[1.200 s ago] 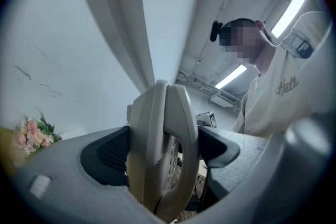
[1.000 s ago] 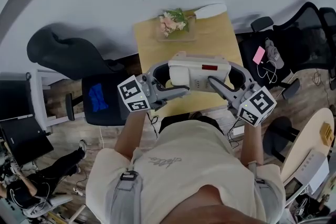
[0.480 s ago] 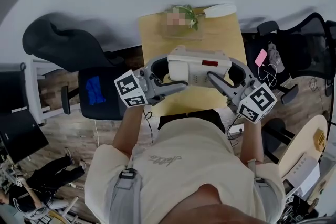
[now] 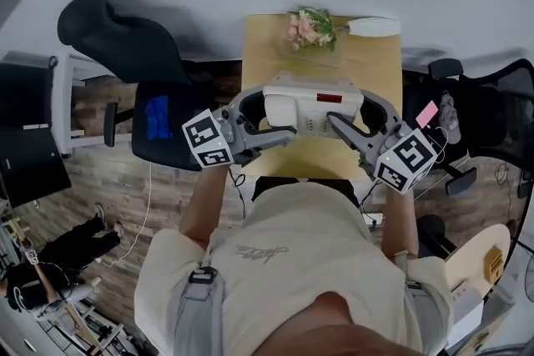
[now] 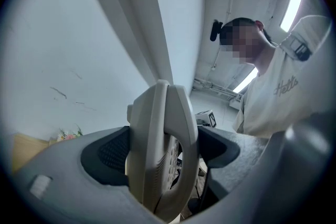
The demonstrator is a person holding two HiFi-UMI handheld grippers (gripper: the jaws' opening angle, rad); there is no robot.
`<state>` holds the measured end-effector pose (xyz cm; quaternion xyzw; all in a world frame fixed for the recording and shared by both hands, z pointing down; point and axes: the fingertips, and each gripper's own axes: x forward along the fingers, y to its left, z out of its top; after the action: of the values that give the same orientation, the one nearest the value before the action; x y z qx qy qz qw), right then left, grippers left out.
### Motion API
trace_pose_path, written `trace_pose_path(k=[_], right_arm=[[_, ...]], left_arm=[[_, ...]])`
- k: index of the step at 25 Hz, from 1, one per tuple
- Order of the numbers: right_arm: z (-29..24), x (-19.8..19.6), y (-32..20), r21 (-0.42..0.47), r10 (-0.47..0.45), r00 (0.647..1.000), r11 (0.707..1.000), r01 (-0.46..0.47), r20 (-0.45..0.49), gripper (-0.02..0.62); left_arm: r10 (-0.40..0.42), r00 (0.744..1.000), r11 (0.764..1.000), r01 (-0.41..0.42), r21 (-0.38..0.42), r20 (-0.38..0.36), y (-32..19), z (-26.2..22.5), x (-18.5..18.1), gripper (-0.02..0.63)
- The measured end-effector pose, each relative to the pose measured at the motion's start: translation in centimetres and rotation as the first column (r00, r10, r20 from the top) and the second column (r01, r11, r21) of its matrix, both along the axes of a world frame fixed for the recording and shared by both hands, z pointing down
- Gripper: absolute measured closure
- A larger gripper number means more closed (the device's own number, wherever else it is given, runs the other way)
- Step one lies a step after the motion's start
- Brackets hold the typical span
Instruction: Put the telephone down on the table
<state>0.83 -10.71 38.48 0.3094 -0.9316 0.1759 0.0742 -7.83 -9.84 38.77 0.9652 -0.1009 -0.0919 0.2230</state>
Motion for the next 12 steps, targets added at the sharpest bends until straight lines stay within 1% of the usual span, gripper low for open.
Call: trace_pose_path(k=[3, 7, 10, 12], right_arm=[[-0.3, 0.0, -0.4, 0.018, -0.061, 0.998, 0.998, 0.06, 0.012, 0.353], [0.1, 0.2, -1.0, 0.017, -0.123, 0.992, 0.992, 0.122, 0.038, 0.353], [0.5, 0.3, -1.4, 0.006, -0.151, 0.987, 0.989, 0.151, 0.058, 0.353], [1.0, 0.5, -1.7, -0.012, -0.15, 0.987, 0.988, 0.151, 0.061, 0.353]], left_arm=[[-0.058, 0.998, 0.998, 0.058, -0.005, 0.0, 0.1, -0.1, 0.1, 0.215], [-0.133, 0.991, 0.991, 0.133, -0.003, -0.006, 0.0, 0.0, 0.2, 0.215], [-0.169, 0.986, 0.986, 0.169, -0.005, -0.009, -0.2, 0.1, 0.3, 0.215], [-0.177, 0.984, 0.984, 0.177, -0.014, -0.008, -0.4, 0.5, 0.3, 0.215]])
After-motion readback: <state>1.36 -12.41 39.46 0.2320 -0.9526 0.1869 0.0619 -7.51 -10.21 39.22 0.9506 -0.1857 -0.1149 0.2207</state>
